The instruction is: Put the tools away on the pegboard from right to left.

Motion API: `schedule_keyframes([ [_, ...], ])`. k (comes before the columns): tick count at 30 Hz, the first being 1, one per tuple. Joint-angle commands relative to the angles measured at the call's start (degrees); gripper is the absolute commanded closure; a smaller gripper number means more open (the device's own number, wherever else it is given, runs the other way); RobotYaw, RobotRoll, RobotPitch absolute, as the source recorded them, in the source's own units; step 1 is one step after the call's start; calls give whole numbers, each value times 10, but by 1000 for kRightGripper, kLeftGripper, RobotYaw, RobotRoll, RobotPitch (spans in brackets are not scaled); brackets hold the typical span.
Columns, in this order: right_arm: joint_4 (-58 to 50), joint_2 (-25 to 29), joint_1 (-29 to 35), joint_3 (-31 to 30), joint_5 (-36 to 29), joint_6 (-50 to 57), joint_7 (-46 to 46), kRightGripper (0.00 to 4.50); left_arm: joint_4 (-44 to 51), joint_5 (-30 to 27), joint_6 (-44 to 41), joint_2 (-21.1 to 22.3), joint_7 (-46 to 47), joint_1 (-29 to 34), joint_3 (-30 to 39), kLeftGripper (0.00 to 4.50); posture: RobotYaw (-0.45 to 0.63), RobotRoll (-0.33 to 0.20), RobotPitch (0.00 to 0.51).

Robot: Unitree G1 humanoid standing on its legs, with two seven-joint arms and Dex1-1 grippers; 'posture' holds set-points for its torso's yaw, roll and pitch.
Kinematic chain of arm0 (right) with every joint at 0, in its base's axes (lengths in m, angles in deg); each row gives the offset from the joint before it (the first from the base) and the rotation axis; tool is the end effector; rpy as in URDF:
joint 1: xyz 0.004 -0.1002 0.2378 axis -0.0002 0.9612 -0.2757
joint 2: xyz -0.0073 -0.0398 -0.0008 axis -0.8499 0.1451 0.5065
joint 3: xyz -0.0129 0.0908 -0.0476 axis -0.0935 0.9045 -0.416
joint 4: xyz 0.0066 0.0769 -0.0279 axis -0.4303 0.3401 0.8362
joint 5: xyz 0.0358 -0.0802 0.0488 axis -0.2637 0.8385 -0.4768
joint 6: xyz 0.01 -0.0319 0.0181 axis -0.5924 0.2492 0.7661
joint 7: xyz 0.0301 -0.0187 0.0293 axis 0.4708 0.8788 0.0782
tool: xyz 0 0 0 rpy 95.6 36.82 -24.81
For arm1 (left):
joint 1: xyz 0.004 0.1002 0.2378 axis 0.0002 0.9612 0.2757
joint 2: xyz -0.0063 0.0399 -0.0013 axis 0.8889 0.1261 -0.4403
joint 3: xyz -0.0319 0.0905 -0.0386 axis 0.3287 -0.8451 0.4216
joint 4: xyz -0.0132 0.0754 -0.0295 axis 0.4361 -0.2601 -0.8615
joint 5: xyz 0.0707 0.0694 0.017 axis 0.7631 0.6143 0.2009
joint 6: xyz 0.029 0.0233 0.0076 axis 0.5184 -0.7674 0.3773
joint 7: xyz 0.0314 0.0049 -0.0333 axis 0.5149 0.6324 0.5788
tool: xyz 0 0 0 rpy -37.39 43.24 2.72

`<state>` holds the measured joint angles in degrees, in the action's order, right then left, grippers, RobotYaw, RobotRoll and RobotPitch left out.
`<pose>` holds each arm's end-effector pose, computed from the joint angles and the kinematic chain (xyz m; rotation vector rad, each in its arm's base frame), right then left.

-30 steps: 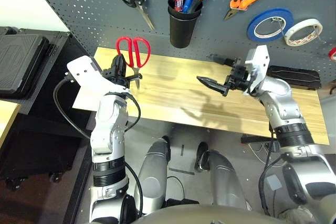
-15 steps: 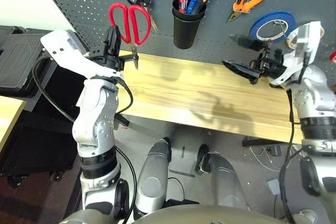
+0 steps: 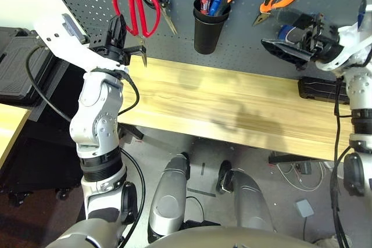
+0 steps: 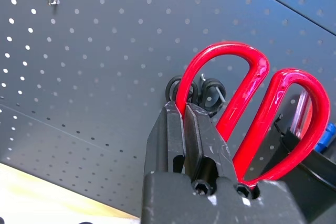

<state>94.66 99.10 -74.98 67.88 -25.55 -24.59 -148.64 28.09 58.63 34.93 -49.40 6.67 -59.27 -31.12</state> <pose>0.3005 -0.2636 0.2368 -0.1249 -0.4560 1.1759 0.2584 0.1869 0.2111 -0.2643 -0.3857 -0.0863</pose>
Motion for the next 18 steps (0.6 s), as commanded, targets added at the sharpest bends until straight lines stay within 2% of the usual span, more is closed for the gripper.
schedule_keyframes([
  [1,3,8,-4,9,2,5,-4,0,-26,7,8,8,-7,-14,-1,4476,269,0,199],
  [10,-16,-10,2,2,8,2,18,0,-116,18,32,18,-11,-59,4,4476,256,0,198],
  [18,-28,-26,16,3,17,-6,36,0,-267,39,88,24,-31,-126,2,4476,233,0,201],
])
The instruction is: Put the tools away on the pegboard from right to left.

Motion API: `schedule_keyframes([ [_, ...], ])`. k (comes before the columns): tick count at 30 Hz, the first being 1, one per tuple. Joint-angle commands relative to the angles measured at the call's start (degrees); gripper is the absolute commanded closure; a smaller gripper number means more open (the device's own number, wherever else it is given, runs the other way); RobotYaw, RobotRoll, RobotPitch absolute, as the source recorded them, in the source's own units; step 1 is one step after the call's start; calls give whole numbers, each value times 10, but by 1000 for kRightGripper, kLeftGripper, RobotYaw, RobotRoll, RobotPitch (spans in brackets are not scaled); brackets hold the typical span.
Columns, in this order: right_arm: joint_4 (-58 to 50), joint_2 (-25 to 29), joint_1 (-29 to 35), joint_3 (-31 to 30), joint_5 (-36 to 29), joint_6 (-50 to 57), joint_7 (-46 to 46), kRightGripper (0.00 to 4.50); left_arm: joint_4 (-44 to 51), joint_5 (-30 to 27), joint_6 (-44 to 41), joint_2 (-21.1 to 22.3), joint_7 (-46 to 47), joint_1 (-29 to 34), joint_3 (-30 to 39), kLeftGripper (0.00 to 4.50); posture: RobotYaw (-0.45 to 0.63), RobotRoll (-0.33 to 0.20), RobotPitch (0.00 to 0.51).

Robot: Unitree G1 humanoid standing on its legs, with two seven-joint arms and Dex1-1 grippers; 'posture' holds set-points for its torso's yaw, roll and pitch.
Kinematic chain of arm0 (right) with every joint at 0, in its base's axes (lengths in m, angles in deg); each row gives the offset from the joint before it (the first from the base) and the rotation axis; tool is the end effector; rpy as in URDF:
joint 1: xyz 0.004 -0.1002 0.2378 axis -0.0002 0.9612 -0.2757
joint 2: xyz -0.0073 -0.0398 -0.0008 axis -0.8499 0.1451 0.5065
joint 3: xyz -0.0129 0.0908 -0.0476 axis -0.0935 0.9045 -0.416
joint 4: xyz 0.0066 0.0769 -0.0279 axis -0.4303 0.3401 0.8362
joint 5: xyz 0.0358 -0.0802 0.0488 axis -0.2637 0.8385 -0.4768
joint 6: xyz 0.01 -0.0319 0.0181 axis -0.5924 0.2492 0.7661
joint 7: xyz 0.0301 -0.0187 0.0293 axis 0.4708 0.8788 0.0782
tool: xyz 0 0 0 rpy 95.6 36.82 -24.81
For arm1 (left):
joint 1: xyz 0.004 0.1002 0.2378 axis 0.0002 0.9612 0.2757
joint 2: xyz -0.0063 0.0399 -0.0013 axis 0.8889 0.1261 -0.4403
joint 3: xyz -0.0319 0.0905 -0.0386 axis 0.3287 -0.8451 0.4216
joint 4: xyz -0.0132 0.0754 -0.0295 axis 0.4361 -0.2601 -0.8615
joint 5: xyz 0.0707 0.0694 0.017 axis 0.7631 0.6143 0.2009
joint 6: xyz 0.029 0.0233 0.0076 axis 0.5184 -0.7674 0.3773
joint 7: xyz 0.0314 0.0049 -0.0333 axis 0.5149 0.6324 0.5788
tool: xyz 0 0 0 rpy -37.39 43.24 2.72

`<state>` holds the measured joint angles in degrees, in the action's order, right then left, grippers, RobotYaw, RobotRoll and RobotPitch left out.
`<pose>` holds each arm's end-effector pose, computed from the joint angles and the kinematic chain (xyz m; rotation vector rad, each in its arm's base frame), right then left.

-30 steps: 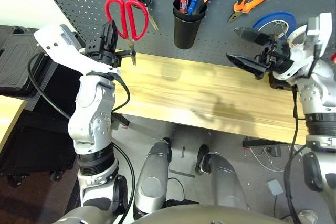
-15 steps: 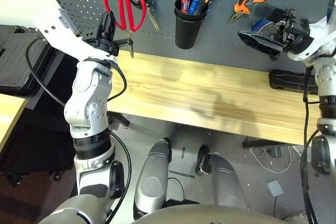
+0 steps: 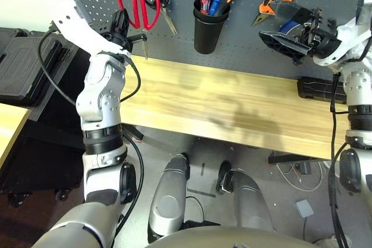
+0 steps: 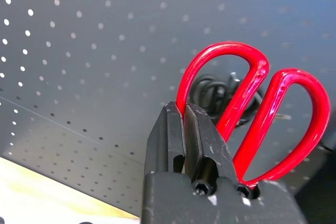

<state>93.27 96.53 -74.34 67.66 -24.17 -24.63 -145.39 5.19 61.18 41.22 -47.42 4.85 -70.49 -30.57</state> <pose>0.3020 -0.2534 0.2306 -0.1033 -0.4588 1.1427 0.3067 0.1922 0.2123 -0.2844 -0.3027 -0.0494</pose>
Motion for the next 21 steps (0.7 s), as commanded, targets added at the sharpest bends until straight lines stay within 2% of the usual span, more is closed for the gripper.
schedule_keyframes([
  [1,-19,-2,13,5,3,-5,7,0,-65,18,34,5,-16,-25,-4,4476,228,0,199],
  [11,-60,-16,47,6,4,-12,35,0,-292,59,128,6,-69,-114,-21,4476,193,0,184],
  [16,-74,-22,56,6,1,-8,43,0,-360,73,158,12,-84,-134,-26,4476,172,0,178],
  [21,-79,-28,64,5,1,-12,49,0,-347,77,151,8,-96,-112,-35,2746,171,0,175],
])
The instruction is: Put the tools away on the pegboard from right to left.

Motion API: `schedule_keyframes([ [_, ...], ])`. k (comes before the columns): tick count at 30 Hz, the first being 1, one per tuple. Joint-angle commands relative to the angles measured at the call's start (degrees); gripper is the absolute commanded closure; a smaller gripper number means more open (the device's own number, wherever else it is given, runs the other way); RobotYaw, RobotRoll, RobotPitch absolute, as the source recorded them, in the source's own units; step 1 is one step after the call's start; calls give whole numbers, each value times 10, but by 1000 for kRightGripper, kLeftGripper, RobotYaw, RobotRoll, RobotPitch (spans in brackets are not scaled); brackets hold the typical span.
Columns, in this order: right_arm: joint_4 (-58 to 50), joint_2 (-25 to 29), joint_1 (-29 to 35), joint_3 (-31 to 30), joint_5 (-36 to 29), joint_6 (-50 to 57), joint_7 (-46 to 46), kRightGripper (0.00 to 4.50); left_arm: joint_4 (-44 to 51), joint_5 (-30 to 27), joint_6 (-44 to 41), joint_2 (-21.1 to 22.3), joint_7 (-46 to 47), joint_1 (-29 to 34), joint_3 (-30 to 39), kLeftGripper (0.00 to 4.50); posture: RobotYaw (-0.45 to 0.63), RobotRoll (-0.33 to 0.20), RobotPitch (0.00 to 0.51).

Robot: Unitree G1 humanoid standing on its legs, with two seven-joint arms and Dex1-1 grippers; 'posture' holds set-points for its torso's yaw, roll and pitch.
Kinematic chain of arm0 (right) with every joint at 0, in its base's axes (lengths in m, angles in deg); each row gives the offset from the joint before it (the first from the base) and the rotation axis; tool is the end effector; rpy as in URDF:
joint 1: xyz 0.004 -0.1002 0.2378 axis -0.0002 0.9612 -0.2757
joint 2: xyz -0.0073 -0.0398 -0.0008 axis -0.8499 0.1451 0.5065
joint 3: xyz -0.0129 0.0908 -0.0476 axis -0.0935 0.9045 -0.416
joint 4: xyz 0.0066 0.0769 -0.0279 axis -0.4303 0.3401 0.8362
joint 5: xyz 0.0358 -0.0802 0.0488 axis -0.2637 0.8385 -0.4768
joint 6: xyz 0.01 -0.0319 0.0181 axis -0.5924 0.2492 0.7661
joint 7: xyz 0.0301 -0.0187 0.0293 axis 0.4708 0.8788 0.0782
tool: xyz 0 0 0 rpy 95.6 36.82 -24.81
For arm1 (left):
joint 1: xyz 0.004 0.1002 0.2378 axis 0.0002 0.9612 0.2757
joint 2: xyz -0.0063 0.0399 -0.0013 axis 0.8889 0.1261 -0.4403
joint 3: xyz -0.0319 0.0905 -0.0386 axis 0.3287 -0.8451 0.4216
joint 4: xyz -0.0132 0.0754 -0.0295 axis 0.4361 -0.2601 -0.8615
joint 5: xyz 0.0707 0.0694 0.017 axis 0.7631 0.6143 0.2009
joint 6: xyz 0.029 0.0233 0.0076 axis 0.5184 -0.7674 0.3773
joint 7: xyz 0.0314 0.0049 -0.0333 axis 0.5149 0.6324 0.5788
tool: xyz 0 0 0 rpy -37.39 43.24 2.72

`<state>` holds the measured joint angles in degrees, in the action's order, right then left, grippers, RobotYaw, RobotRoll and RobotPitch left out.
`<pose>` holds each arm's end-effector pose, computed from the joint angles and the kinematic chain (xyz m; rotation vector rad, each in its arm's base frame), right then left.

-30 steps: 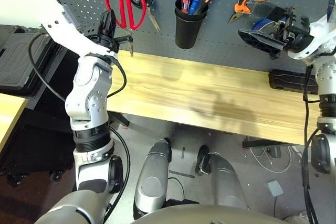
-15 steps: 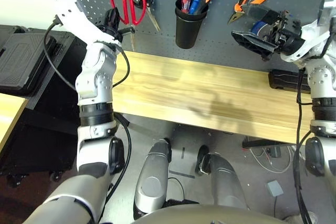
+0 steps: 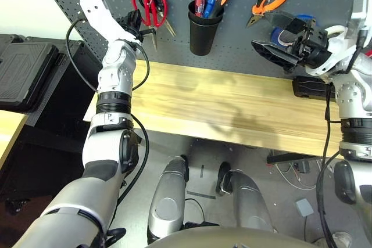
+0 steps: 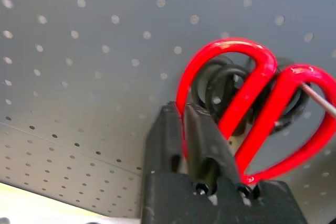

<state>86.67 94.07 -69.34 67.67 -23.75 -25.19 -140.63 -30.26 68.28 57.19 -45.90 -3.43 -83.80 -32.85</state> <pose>0.2915 -0.2432 0.2177 -0.0940 -0.4755 1.0984 0.3569 0.1861 0.1947 -0.1972 -0.1974 -0.1003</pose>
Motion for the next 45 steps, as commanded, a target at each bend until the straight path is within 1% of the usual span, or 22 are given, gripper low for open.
schedule_keyframes([
  [1,-14,-5,16,4,-3,-7,3,0,17,6,-12,-8,-15,29,-13,2343,171,0,175],
  [4,-17,-14,25,3,0,-10,9,0,61,7,-30,-10,-18,68,-22,1188,178,0,176],
  [7,-13,-28,38,1,13,-27,26,0,126,12,-50,-9,-23,124,-37,52,184,0,176],
  [10,-4,-36,50,0,32,-43,48,0,179,17,-66,-6,-27,170,-52,17,191,0,182],
  [13,27,-40,77,-1,78,-77,87,0,246,40,-66,14,-45,252,-77,17,193,0,185],
  [15,43,-41,89,0,99,-93,111,0,272,45,-67,19,-48,283,-81,17,196,0,192],
  [18,60,-44,117,1,132,-98,164,0,299,52,-51,25,-43,332,-74,17,194,0,195],
  [21,68,-59,144,4,157,-105,222,0,303,56,-23,27,-30,364,-54,17,194,0,195],
  [27,110,-96,176,18,217,-182,345,0,281,64,42,33,-18,395,-23,17,180,0,202],
  [31,157,-111,181,34,249,-233,429,0,257,70,75,38,-14,397,-11,17,164,0,204],
  [35,209,-112,179,55,277,-274,518,0,214,80,115,49,2,390,5,17,152,0,202],
  [40,277,-93,169,76,286,-314,569,0,177,81,153,64,9,384,20,17,137,0,201],
  [45,342,-73,151,79,290,-358,586,0,162,75,167,76,-1,377,23,17,126,0,205],
])
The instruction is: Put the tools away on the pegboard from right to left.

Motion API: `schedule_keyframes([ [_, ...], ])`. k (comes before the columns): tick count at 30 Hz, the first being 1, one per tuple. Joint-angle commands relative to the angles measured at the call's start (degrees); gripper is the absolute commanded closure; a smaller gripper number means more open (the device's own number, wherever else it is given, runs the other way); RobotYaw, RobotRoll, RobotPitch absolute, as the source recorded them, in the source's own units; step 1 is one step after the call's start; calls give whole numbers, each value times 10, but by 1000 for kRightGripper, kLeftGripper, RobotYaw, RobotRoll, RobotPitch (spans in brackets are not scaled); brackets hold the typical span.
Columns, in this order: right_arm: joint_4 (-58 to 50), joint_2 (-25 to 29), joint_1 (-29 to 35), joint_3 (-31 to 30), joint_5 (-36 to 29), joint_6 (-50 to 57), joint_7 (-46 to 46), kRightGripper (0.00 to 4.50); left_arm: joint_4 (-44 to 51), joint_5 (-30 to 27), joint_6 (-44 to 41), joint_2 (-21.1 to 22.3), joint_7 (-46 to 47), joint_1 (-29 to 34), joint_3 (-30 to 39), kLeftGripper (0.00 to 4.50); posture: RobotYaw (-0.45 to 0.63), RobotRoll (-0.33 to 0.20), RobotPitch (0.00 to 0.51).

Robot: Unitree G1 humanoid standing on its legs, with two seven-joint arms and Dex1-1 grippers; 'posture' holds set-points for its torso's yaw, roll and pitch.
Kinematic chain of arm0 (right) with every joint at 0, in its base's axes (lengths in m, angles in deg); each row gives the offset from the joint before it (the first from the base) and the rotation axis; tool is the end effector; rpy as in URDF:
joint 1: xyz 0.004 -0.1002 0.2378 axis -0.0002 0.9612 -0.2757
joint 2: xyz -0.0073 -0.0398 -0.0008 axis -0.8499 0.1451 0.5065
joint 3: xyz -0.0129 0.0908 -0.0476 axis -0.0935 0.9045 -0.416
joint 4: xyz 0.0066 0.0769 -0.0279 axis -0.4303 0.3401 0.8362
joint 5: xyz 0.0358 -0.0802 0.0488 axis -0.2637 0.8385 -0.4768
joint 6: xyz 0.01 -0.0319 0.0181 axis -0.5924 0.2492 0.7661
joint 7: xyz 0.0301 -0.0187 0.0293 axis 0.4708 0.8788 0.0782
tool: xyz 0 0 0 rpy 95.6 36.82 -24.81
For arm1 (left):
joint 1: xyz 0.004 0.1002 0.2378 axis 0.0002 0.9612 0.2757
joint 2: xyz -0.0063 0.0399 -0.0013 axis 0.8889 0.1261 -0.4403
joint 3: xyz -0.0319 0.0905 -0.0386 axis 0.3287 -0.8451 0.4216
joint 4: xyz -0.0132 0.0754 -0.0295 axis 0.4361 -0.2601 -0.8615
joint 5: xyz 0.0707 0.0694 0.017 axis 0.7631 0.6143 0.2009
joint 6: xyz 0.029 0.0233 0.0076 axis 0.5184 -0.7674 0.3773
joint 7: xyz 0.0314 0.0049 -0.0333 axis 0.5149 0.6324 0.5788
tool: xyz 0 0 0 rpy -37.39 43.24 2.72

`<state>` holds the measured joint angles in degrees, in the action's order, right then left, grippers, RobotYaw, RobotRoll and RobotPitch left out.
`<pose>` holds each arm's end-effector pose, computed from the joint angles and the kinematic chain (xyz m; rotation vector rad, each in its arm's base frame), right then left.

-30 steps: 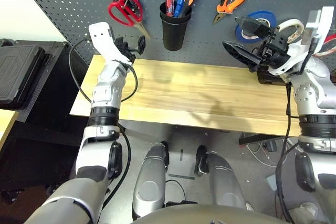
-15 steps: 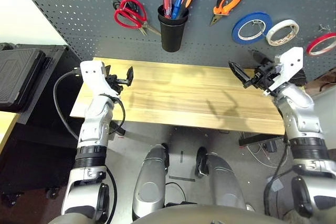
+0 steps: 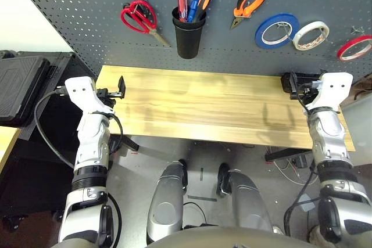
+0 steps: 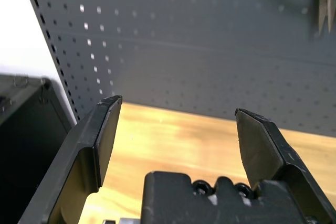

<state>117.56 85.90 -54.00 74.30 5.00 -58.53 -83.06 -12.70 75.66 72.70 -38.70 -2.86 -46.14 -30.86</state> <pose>0.2575 -0.2814 0.0651 -0.1850 -0.1916 -0.2225 0.2556 0.2720 0.0841 0.1474 -0.1452 0.1557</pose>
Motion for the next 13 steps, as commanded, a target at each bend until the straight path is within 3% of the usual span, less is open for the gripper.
schedule_keyframes([
  [1,42,10,-5,13,1,-31,11,0,-15,0,13,6,-9,-2,3,17,126,0,204],
  [13,98,10,-34,12,1,-64,32,0,-39,2,22,11,-17,-25,1,17,130,0,196],
])
